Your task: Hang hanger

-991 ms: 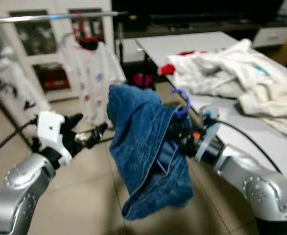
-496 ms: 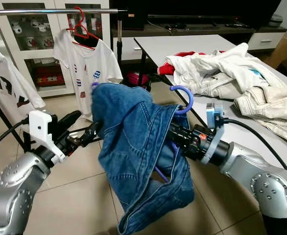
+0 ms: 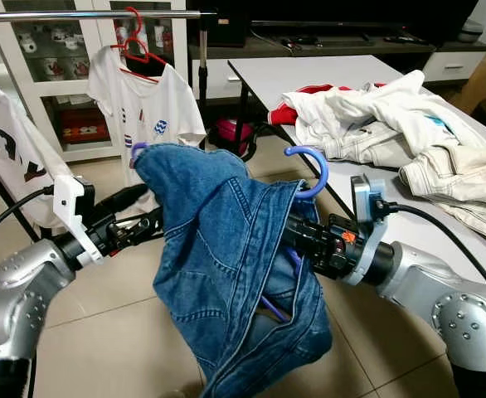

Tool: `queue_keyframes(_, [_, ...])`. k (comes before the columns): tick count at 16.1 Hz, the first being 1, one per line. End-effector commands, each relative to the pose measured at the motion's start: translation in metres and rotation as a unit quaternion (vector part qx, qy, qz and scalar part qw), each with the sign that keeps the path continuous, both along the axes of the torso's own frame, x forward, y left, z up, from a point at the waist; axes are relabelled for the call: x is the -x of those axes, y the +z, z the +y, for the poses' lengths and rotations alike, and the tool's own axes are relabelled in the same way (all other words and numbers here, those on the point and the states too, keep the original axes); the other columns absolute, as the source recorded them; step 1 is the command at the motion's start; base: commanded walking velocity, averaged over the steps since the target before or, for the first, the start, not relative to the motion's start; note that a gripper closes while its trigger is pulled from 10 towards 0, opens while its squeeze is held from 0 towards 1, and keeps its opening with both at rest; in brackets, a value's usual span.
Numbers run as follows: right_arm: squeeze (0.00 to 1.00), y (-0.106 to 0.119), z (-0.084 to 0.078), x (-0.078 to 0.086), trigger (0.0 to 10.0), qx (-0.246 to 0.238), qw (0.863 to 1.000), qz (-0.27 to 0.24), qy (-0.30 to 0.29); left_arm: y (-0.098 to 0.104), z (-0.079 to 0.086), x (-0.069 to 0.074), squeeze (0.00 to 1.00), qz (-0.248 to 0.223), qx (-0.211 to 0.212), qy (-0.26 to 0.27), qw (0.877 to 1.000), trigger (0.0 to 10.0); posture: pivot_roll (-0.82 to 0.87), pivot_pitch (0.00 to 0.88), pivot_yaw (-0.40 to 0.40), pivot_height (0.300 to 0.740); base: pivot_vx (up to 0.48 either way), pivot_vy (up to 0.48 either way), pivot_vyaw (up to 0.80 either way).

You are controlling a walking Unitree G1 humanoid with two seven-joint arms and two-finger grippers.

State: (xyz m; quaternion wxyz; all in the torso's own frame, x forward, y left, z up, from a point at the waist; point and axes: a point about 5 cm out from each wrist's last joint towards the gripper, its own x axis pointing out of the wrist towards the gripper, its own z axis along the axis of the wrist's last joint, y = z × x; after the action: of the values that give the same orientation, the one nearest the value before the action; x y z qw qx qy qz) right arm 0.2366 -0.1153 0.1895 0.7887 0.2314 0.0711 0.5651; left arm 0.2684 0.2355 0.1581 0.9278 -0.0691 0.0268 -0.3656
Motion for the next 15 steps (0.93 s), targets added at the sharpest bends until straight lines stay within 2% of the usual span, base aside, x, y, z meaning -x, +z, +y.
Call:
queue_keyframes(1, [0.00, 0.0075, -0.0025, 0.0026, 10.0, -0.010, 1.000, -0.017, 0.005, 0.0040, -0.0030, -0.0014, 0.00, -0.002, 0.010, -0.024, 1.000, 3.1, -0.10, 0.000, -0.069, 0.740, 0.000, 0.000, 0.00])
queue_keyframes(2, [0.00, 0.0076, -0.0025, 0.0031, 10.0, -0.012, 1.000, -0.017, 0.005, 0.0052, -0.0031, -0.0009, 0.00, -0.001, 0.022, -0.038, 0.999, 0.0, -0.10, 0.000, -0.069, 0.740, 0.000, 0.000, 0.00])
queue_keyframes(6, [0.00, 0.0079, -0.0014, 0.0041, 10.0, -0.015, 1.000, -0.016, 0.010, 0.0075, -0.0026, 0.0002, 0.00, 0.003, 0.035, -0.074, 0.997, 0.0, -0.09, 0.000, -0.071, 0.740, 0.000, 0.000, 0.00])
queue_keyframes(15, [0.00, 0.0072, -0.0001, 0.0039, 10.0, -0.015, 1.000, -0.017, 0.011, 0.0109, -0.0013, -0.0026, 0.00, -0.004, 0.047, -0.086, 0.995, 0.0, -0.09, 0.000, -0.068, 0.740, 0.000, 0.000, 0.00])
